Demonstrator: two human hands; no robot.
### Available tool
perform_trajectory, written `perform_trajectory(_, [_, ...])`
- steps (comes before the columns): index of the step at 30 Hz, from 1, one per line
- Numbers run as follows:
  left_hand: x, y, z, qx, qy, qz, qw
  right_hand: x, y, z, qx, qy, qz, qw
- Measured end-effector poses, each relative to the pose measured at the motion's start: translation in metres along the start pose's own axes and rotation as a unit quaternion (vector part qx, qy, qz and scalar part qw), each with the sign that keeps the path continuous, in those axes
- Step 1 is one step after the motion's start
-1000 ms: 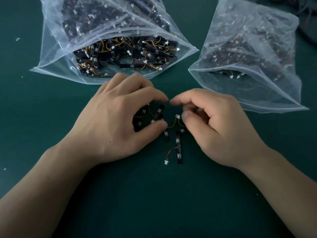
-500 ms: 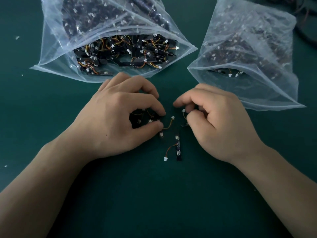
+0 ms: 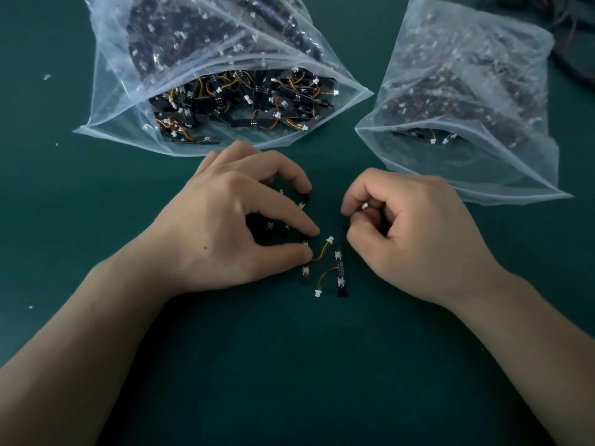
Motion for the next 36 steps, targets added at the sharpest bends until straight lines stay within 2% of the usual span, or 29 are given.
perform_trajectory(5, [-0.001,-0.001,0.0,-0.009,-0.009,0.004,1.0,-0.003,-0.004,0.004,-0.028,0.013,0.022,0.999])
perform_trajectory(10, [0.0,0.0,0.001,-0.009,-0.008,-0.005,1.0,-0.001,-0.008,0.006,0.022,-0.002,0.032,0.999])
perform_trajectory(13, [0.001,0.001,0.001,-0.002,-0.004,-0.005,1.0,-0.002,-0.01,0.008,0.057,-0.027,0.006,0.998])
perform_trajectory(17, [0.001,0.002,0.001,-0.002,0.001,-0.005,1.0,0.0,-0.012,0.01,0.049,-0.062,-0.047,0.996])
perform_trajectory(28, [0.001,0.001,0.004,0.0,0.007,0.0,1.0,0.013,-0.003,0.001,0.03,-0.129,-0.1,0.986])
perform_trajectory(36, [-0.001,0.002,0.005,0.0,0.008,0.0,1.0,0.015,-0.004,0.002,0.01,-0.124,-0.117,0.985])
Point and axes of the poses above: each hand's wrist, its own x-axis away from the middle knuckle, its own y-axis out of the palm, z = x × y, the point moved 8 cm from there along -x, towards the middle knuckle, and after that the axes turned 10 degrees about y, right-handed, at the moved point
